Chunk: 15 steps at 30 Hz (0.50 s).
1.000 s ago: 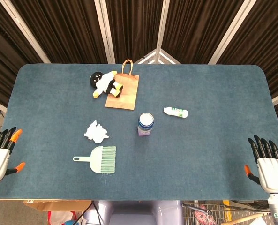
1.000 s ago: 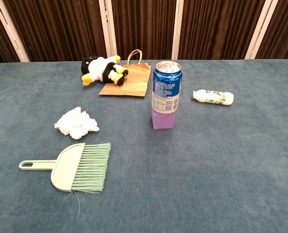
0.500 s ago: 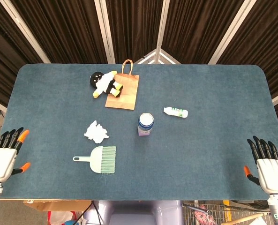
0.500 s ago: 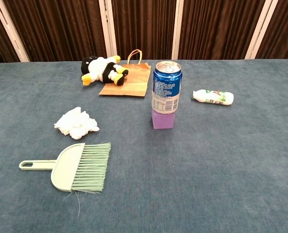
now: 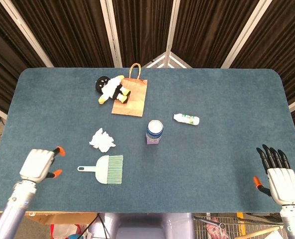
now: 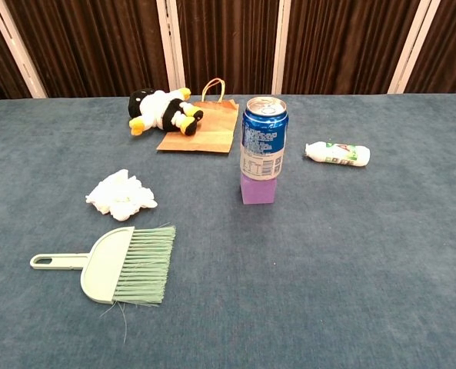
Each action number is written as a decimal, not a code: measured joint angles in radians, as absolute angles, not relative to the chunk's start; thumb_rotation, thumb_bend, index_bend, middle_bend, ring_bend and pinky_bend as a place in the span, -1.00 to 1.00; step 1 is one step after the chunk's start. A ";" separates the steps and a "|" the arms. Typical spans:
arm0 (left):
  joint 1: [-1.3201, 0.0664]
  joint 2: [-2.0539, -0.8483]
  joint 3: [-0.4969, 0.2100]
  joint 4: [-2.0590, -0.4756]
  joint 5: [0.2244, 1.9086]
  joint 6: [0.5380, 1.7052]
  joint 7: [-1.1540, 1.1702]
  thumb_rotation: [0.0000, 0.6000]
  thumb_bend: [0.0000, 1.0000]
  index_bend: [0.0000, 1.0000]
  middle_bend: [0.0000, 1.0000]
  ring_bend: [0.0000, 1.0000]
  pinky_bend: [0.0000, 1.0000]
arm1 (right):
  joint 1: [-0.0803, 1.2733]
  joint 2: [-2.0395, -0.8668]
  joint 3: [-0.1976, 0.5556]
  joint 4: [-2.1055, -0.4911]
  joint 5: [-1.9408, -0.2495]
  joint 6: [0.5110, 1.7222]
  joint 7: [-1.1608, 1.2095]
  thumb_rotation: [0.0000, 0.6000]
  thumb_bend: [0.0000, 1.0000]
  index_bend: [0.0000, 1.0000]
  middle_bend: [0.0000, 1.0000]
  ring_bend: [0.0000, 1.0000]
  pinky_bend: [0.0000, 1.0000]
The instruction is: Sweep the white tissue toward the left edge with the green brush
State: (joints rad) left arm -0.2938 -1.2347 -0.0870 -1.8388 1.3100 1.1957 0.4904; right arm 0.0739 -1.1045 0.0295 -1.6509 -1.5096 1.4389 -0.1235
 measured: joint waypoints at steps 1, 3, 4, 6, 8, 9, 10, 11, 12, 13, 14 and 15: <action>-0.305 -1.250 -0.090 -1.844 1.285 1.185 0.521 1.00 -0.51 -0.03 1.00 1.00 1.00 | 0.074 -1.106 0.028 -1.651 -1.511 1.438 -0.122 1.00 -0.28 -1.00 -1.00 -1.00 -0.92; -0.329 -1.290 -0.096 -1.855 1.224 1.166 0.594 1.00 -0.48 -0.02 1.00 1.00 1.00 | 0.073 -1.106 0.027 -1.651 -1.512 1.439 -0.120 1.00 -0.28 -1.00 -1.00 -1.00 -0.92; -0.340 -1.307 -0.098 -1.859 1.196 1.160 0.625 1.00 -0.45 -0.02 1.00 1.00 1.00 | 0.073 -1.105 0.026 -1.651 -1.514 1.440 -0.117 1.00 -0.28 -1.00 -1.00 -1.00 -0.92; -0.362 -1.348 -0.103 -1.866 1.131 1.151 0.690 1.00 -0.43 -0.02 1.00 1.00 1.00 | 0.073 -1.105 0.027 -1.651 -1.514 1.440 -0.112 1.00 -0.28 -1.00 -1.00 -1.00 -0.92; -0.382 -1.384 -0.108 -1.870 1.076 1.147 0.734 1.00 -0.43 -0.03 1.00 1.00 1.00 | 0.073 -1.104 0.027 -1.651 -1.512 1.440 -0.106 1.00 -0.28 -1.00 -1.00 -1.00 -0.92; -0.395 -1.408 -0.111 -1.871 1.045 1.147 0.761 1.00 -0.43 -0.04 1.00 1.00 1.00 | 0.073 -1.104 0.028 -1.651 -1.510 1.439 -0.103 1.00 -0.28 -1.00 -1.00 -1.00 -0.92; -0.404 -1.426 -0.113 -1.870 1.024 1.148 0.778 1.00 -0.42 -0.05 1.00 1.00 1.00 | 0.072 -1.103 0.028 -1.652 -1.509 1.439 -0.099 1.00 -0.28 -1.00 -1.00 -1.00 -0.92; -0.413 -1.442 -0.115 -1.868 1.007 1.149 0.794 1.00 -0.38 -0.06 1.00 1.00 1.00 | 0.072 -1.101 0.028 -1.652 -1.508 1.439 -0.096 1.00 -0.28 -1.00 -1.00 -1.00 -0.92; -0.422 -1.460 -0.117 -1.864 0.986 1.150 0.808 1.00 -0.33 -0.07 1.00 1.00 1.00 | 0.071 -1.100 0.029 -1.653 -1.507 1.439 -0.093 1.00 -0.28 -1.00 -1.00 -1.00 -0.92; -0.428 -1.471 -0.118 -1.860 0.970 1.152 0.816 1.00 -0.29 -0.08 1.00 1.00 1.00 | 0.072 -1.099 0.029 -1.654 -1.506 1.438 -0.090 1.00 -0.28 -1.00 -1.00 -1.00 -0.92; -0.434 -1.481 -0.120 -1.857 0.954 1.154 0.823 1.00 -0.27 -0.09 1.00 1.00 1.00 | 0.072 -1.099 0.029 -1.655 -1.507 1.437 -0.088 1.00 -0.28 -1.00 -1.00 -1.00 -0.92; -0.441 -1.495 -0.122 -1.854 0.931 1.156 0.833 1.00 -0.25 -0.09 1.00 1.00 1.00 | 0.073 -1.100 0.029 -1.656 -1.507 1.436 -0.088 1.00 -0.28 -1.00 -1.00 -1.00 -0.92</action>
State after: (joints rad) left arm -0.4409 -1.4948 -0.1216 -1.8537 0.9314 1.1562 0.8327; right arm 0.0732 -1.0998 0.0288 -1.6555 -1.5072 1.4362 -0.0876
